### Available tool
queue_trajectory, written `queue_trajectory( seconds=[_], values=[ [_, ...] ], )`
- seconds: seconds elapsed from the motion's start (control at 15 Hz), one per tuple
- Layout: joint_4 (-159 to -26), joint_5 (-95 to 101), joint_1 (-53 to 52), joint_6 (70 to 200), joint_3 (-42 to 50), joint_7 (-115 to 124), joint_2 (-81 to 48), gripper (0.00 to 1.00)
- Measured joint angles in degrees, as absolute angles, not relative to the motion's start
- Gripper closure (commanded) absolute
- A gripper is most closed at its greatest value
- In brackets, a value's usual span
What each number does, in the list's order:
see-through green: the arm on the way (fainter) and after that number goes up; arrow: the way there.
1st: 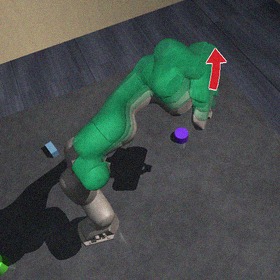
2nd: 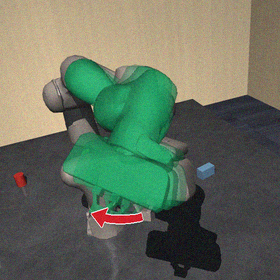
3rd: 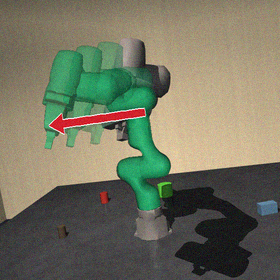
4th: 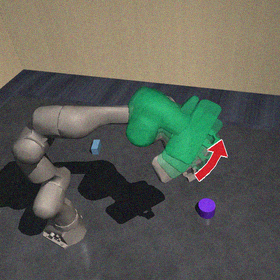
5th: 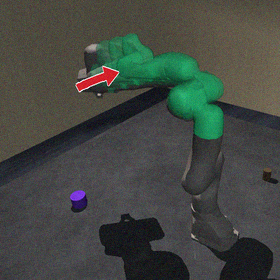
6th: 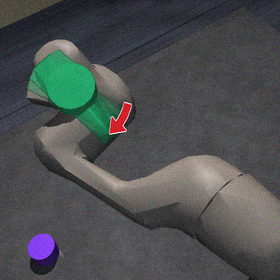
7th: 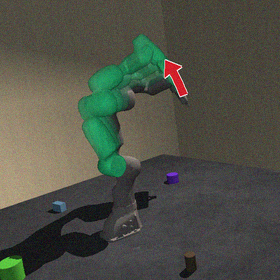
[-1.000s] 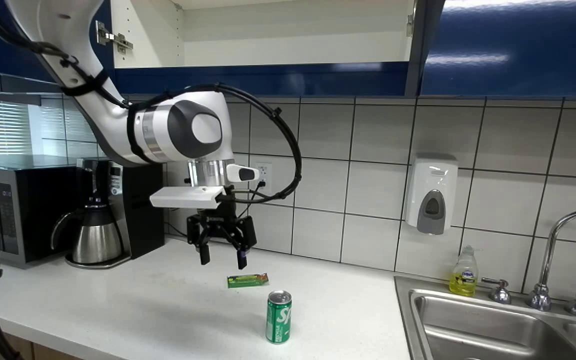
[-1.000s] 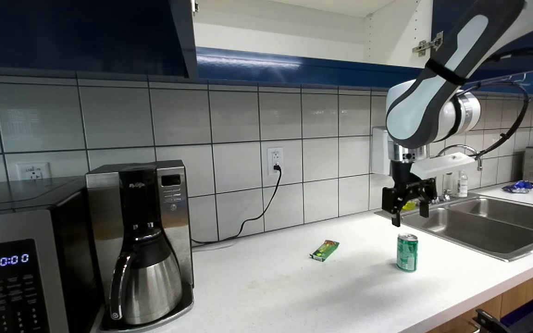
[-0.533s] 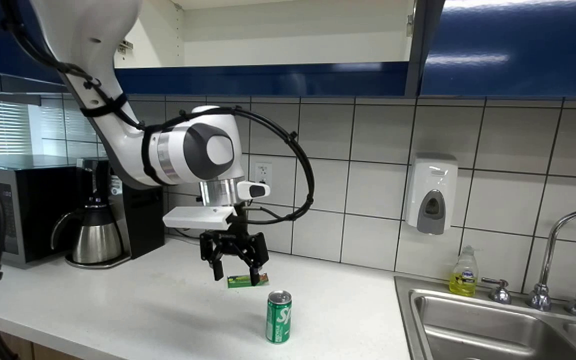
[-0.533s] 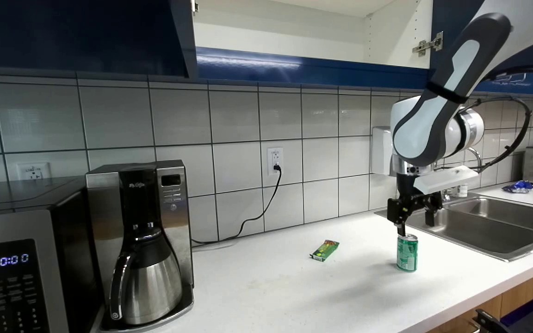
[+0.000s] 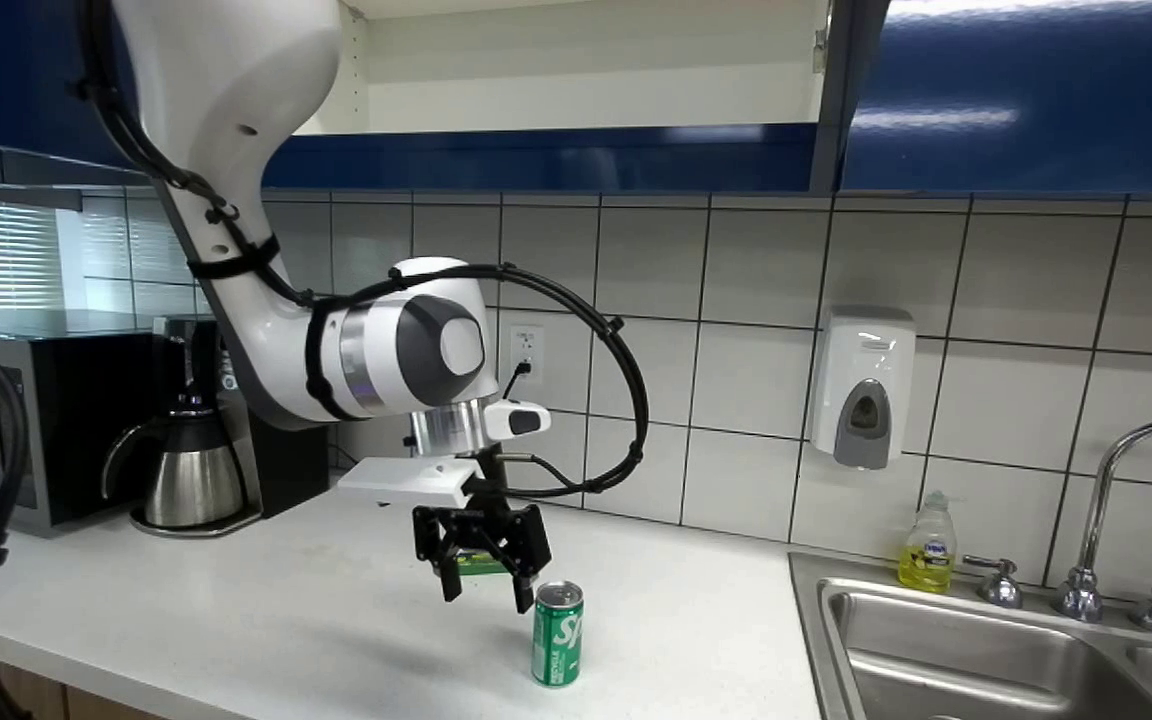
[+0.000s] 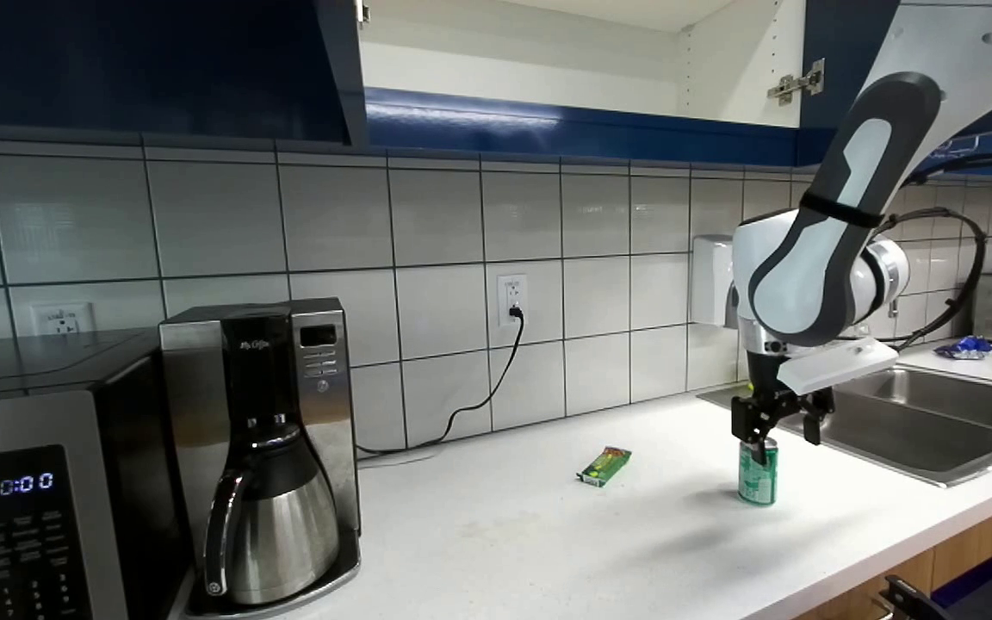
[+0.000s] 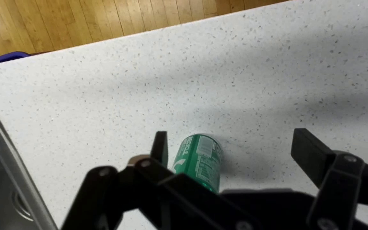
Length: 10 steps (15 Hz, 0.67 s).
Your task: Pick up the canned drink and put it in the shelf
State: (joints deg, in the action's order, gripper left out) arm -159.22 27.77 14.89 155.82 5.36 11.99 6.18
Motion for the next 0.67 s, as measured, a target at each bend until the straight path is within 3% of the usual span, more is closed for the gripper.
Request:
queue_trajectory(
  seconds=[0.67],
  values=[
    [-159.22,36.94,15.24,161.96,8.69,22.84,1.5,0.0]
  ],
)
